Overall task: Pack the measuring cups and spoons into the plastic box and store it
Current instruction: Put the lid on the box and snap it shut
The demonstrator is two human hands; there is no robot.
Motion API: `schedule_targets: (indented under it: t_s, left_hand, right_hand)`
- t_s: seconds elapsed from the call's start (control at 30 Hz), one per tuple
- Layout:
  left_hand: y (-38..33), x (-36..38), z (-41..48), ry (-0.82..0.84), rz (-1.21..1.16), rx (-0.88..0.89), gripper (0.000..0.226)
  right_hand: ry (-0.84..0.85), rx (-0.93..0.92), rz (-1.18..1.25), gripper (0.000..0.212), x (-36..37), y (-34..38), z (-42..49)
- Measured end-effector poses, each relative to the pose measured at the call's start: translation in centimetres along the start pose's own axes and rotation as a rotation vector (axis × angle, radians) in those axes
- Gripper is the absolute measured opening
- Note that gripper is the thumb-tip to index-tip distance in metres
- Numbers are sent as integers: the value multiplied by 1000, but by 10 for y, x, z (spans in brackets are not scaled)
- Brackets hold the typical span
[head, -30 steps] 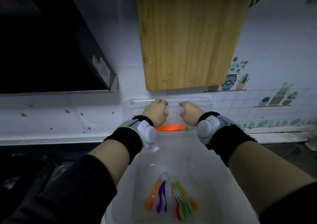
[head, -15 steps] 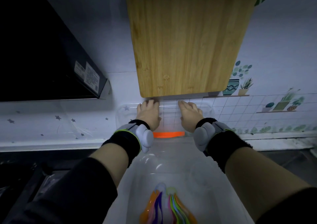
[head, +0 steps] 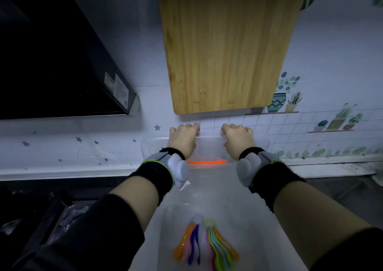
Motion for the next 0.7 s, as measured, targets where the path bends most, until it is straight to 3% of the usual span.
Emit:
schedule_targets:
  t_s: [0.27,0.47,0.57,0.7]
  left_hand:
    - [-27,-59,-14,-215,-66,96,24]
    - [-47,-109,-23,-321,-131,127,25]
    - [-56,-137,-26,-376,-140,137,27]
    - [-69,-172,-32,-435,-132,164,28]
  right_hand:
    - [-224,-16,33,35,-61,-7,-24]
    - [-544,-28,159,77,-114,-11,-71]
    - [-670,-55,169,65,-126,-8,-97]
    - [-603,-121,111,48,-119,-2,-112]
Point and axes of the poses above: each hand's wrist, its own z-axis towards the middle knuckle, its own x-axis out of the palm, y = z × x, the point moved 9 cm from there along z, towards the middle knuckle, and after that the axes turned 9 degrees about x, right-handed, at the moved point
